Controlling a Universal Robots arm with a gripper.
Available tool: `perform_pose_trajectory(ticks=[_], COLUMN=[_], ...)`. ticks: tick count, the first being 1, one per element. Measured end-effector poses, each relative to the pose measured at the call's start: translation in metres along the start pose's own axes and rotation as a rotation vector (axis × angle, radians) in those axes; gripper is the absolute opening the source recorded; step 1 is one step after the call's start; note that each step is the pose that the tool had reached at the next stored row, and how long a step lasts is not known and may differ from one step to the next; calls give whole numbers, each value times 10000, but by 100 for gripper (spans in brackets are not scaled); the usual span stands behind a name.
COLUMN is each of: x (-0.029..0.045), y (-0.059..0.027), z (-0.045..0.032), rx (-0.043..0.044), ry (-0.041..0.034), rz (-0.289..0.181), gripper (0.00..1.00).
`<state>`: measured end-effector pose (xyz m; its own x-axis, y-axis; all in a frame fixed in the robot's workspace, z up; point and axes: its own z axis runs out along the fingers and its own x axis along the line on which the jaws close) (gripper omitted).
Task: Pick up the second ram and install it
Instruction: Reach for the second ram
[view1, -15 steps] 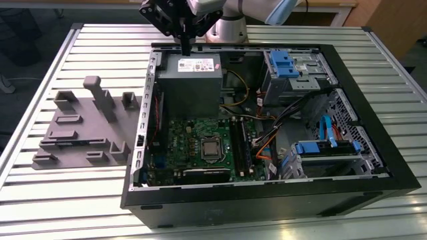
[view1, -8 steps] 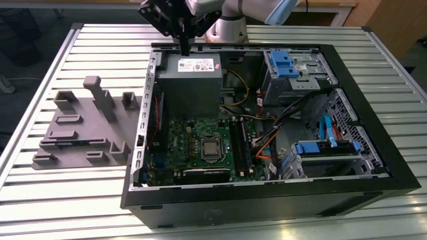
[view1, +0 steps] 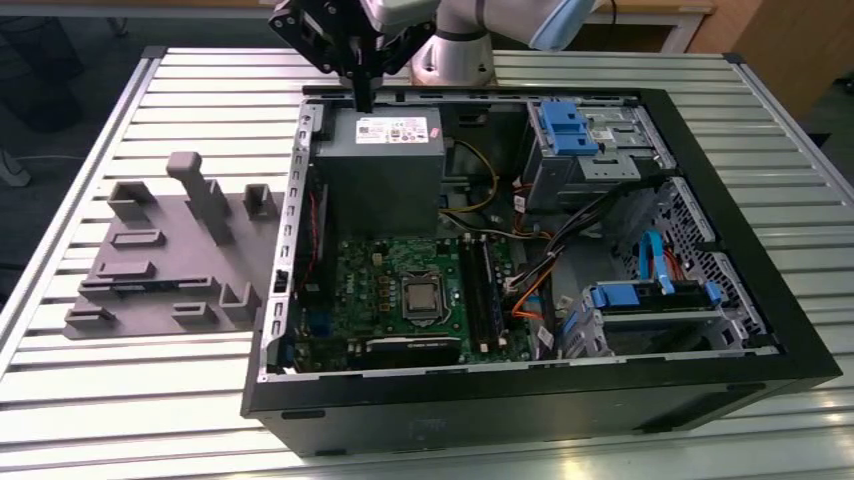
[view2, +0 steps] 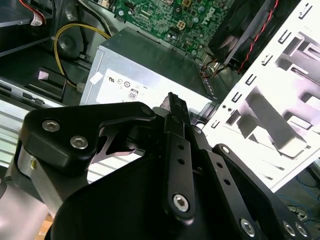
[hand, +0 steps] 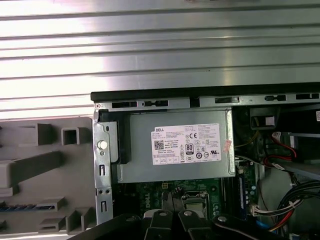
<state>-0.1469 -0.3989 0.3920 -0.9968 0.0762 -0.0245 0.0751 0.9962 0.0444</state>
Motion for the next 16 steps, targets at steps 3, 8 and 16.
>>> perform_pose_trajectory(ticks=[3, 8, 16], x=[6, 17, 43], y=[0, -1, -4], z=[0, 1, 2], rx=[0, 1, 0], ry=[0, 0, 0], rz=[0, 0, 0], gripper=[11, 11, 11])
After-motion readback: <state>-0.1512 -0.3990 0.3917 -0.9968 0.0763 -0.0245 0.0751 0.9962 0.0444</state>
